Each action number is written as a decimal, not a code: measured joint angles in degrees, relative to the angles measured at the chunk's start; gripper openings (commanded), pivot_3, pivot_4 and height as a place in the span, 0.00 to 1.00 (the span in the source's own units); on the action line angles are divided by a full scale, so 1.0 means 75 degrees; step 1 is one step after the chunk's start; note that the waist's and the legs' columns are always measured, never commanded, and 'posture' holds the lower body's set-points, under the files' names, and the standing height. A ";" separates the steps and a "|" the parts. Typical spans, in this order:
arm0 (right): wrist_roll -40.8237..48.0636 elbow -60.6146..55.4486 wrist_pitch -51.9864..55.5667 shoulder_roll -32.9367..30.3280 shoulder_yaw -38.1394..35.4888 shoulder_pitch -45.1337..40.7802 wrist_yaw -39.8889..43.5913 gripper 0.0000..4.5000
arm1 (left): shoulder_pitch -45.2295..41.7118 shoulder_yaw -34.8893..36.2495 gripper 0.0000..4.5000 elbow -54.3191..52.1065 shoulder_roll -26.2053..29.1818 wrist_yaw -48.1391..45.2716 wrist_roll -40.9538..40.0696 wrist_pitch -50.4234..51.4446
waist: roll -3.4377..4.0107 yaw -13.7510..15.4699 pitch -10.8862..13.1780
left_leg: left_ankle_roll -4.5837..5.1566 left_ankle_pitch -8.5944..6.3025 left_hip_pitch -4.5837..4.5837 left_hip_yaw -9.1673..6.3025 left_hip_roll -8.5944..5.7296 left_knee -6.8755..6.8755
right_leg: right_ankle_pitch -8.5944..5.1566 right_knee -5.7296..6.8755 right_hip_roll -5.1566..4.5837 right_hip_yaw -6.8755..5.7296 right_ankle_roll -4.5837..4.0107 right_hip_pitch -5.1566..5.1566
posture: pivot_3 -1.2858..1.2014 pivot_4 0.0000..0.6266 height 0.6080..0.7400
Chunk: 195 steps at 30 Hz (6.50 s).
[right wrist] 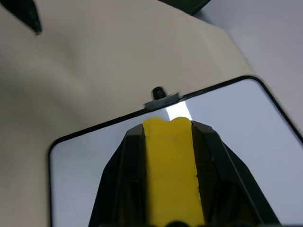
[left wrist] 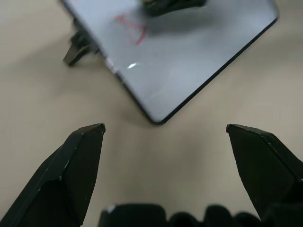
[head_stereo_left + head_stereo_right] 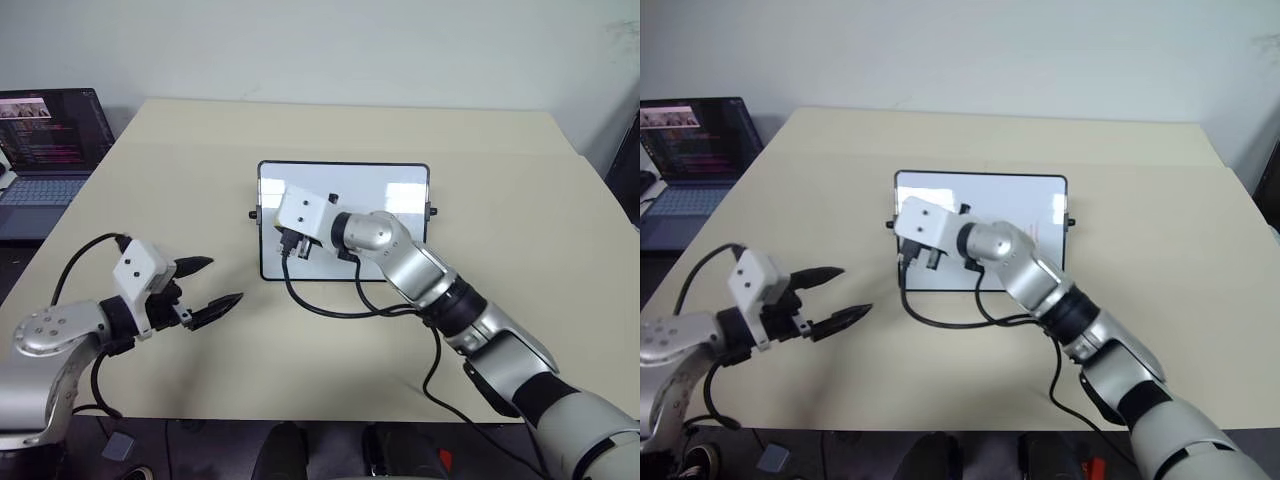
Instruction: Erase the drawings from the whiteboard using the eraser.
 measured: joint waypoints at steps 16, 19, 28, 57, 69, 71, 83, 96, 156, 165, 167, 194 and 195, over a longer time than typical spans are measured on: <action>-0.0796 0.1985 -0.1133 0.0366 -0.0121 -0.0146 0.0896 0.22 | -0.0774 -0.0557 1.00 0.0453 0.0217 -0.0710 0.0163 -0.0212 | 0.0006 -0.0029 0.0003 | 0.0002 0.0001 0.0022 0.0002 0.0002 0.0003 | -0.0002 0.0056 0.0001 0.0002 -0.0004 -0.0006 | 0.52 0.24 1.00; -0.1119 0.2396 -0.1571 0.0506 -0.0287 -0.0382 -0.0113 0.22 | -0.0738 -0.0585 1.00 0.0579 0.0220 -0.0757 0.0230 -0.0272 | 0.0009 -0.0028 0.0006 | 0.0003 0.0007 0.0028 -0.0003 0.0003 0.0005 | 0.0003 0.0068 0.0004 -0.0002 -0.0013 -0.0007 | 0.52 0.24 1.00; -0.1389 0.2749 -0.2083 0.0794 -0.0556 -0.0478 -0.0215 0.22 | -0.0472 -0.0616 1.00 0.0688 0.0222 -0.0879 0.0380 -0.0323 | 0.0004 -0.0047 0.0002 | 0.0003 0.0002 -0.0008 0.0011 0.0010 -0.0005 | -0.0011 0.0055 0.0004 0.0006 -0.0033 -0.0043 | 0.52 0.24 1.00; -0.2084 0.2368 -0.2094 0.0600 -0.0449 -0.0167 -0.0055 0.22 | -0.0814 -0.0835 1.00 0.0987 0.0250 -0.1248 0.0404 -0.0509 | 0.0003 -0.0002 0.0002 | 0.0001 0.0004 0.0005 -0.0003 0.0003 0.0002 | -0.0014 0.0081 0.0003 -0.0006 -0.0041 -0.0033 | 0.52 0.24 1.00; -0.2230 0.1753 -0.1861 0.0398 -0.0326 0.0299 0.0127 0.22 | -0.1092 -0.1014 1.00 0.1223 0.0250 -0.1408 0.0427 -0.0633 | 0.0001 -0.0020 0.0001 | 0.0002 0.0007 0.0030 -0.0007 0.0004 0.0008 | -0.0014 0.0104 0.0007 -0.0007 -0.0041 -0.0018 | 0.52 0.24 1.00; -0.2206 0.1718 -0.1786 0.0388 -0.0372 0.0282 0.0323 0.22 | -0.1090 -0.1015 1.00 0.1223 0.0250 -0.1407 0.0431 -0.0636 | 0.0001 -0.0016 0.0000 | 0.0002 0.0007 0.0030 -0.0005 0.0002 0.0009 | -0.0014 0.0103 0.0006 -0.0005 -0.0040 -0.0018 | 0.52 0.24 1.00; -0.2288 0.2670 -0.2433 0.0949 -0.0433 -0.0102 -0.0334 0.22 | -0.0789 -0.0932 1.00 0.1222 0.0266 -0.1265 0.0447 -0.0639 | 0.0002 -0.0073 0.0002 | 0.0002 0.0006 0.0015 0.0001 0.0008 0.0000 | -0.0016 0.0102 0.0008 0.0000 -0.0042 -0.0039 | 0.52 0.24 1.00; -0.1196 0.0040 -0.1297 0.0525 -0.1356 0.1238 0.0895 0.22 | -0.1011 -0.0961 1.00 0.1209 0.0268 -0.1234 0.0442 -0.0644 | 0.0000 0.0015 0.0002 | 0.0002 0.0004 -0.0009 -0.0010 0.0009 -0.0001 | -0.0016 0.0066 0.0007 -0.0013 -0.0041 -0.0035 | 0.52 0.24 1.00; -0.1476 -0.0327 -0.0474 -0.0336 -0.1507 0.1629 -0.1049 0.22 | -0.1832 -0.1595 1.00 0.1516 -0.0176 -0.1094 0.0554 -0.0810 | -0.0007 -0.0036 -0.0002 | 0.0016 0.0017 -0.0060 -0.0002 0.0005 0.0122 | -0.0012 0.0207 0.0023 0.0004 -0.0043 -0.0107 | 0.52 0.24 1.00; -0.1181 -0.0904 -0.0219 -0.0348 -0.1298 0.2117 0.0123 0.22 | -0.1855 -0.1606 1.00 0.1516 -0.0177 -0.1093 0.0555 -0.0798 | -0.0007 -0.0043 -0.0002 | 0.0019 0.0014 -0.0075 -0.0006 0.0009 0.0112 | -0.0013 0.0189 0.0021 0.0002 -0.0044 -0.0111 | 0.52 0.24 1.00; -0.1313 -0.0812 -0.0306 -0.0226 -0.1243 0.2133 -0.0104 0.22 | -0.1896 -0.1617 1.00 0.1517 -0.0178 -0.1095 0.0555 -0.0798 | -0.0007 -0.0050 -0.0002 | 0.0019 0.0015 -0.0073 -0.0007 0.0008 0.0114 | -0.0013 0.0194 0.0021 0.0001 -0.0045 -0.0112 | 0.52 0.24 1.00; -0.0296 -0.5878 0.2040 -0.1759 -0.2875 0.5762 0.0206 0.22 | -0.3398 -0.2715 1.00 0.1534 -0.0992 -0.1343 0.0707 -0.0983 | -0.0005 -0.0054 0.0004 | 0.0016 0.0012 -0.0092 0.0002 -0.0014 0.0117 | -0.0026 0.0178 0.0037 0.0007 -0.0020 -0.0119 | 0.52 0.24 1.00; -0.0330 -0.5879 0.2037 -0.1750 -0.2845 0.5749 0.0120 0.22 | -0.3496 -0.2775 1.00 0.1613 -0.1000 -0.1381 0.0740 -0.0997 | -0.0005 -0.0072 0.0004 | 0.0016 0.0012 -0.0090 0.0001 -0.0015 0.0117 | -0.0032 0.0178 0.0047 0.0009 -0.0009 -0.0119 | 0.52 0.24 1.00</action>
